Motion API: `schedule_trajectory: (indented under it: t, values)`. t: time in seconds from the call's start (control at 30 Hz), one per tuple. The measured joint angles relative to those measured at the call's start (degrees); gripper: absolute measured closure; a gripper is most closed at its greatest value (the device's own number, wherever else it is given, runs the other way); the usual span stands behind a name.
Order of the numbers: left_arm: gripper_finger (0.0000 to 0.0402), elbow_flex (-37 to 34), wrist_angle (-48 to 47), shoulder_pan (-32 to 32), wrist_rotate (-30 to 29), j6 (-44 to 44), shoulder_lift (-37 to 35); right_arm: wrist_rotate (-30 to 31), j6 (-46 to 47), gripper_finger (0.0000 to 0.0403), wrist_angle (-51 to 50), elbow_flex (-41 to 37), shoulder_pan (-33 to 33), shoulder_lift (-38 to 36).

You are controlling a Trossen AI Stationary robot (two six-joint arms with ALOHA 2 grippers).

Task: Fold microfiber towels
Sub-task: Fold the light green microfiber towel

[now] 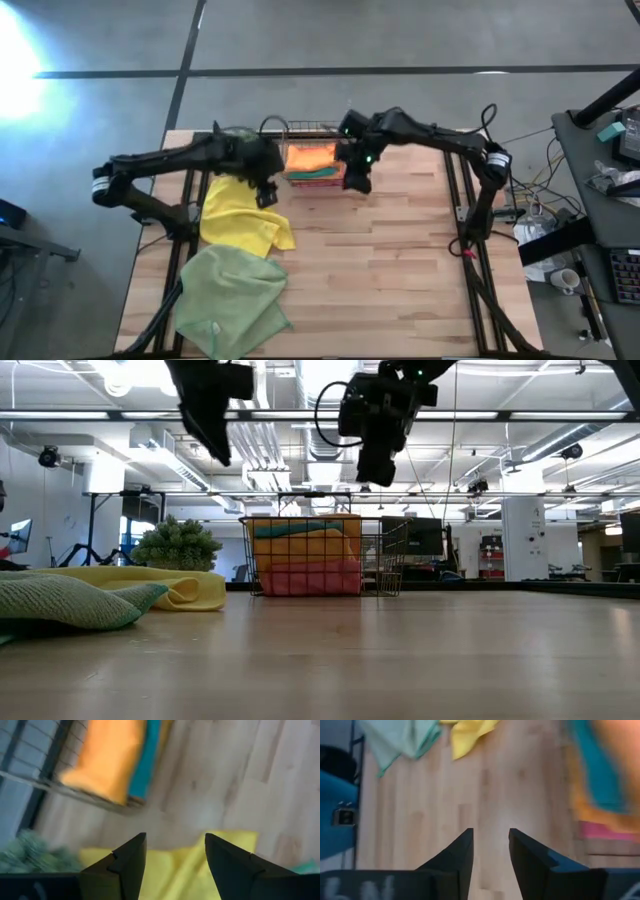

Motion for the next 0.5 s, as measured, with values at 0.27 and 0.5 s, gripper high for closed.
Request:
schedule_trajectory:
  t: [0.27,0.5]
  values:
    - [0.0215,-11.28,3.58,-13.8,-0.33,-14.64,-4.39,0.58,3.08,0.0306,3.38,-5.17,11.26,-2.28]
    - [0.0215,-14.24,4.1,-28.09,-0.34,-26.22,-3.53,1.9,12.19,0.0311,15.94,-12.62,21.56,-3.51]
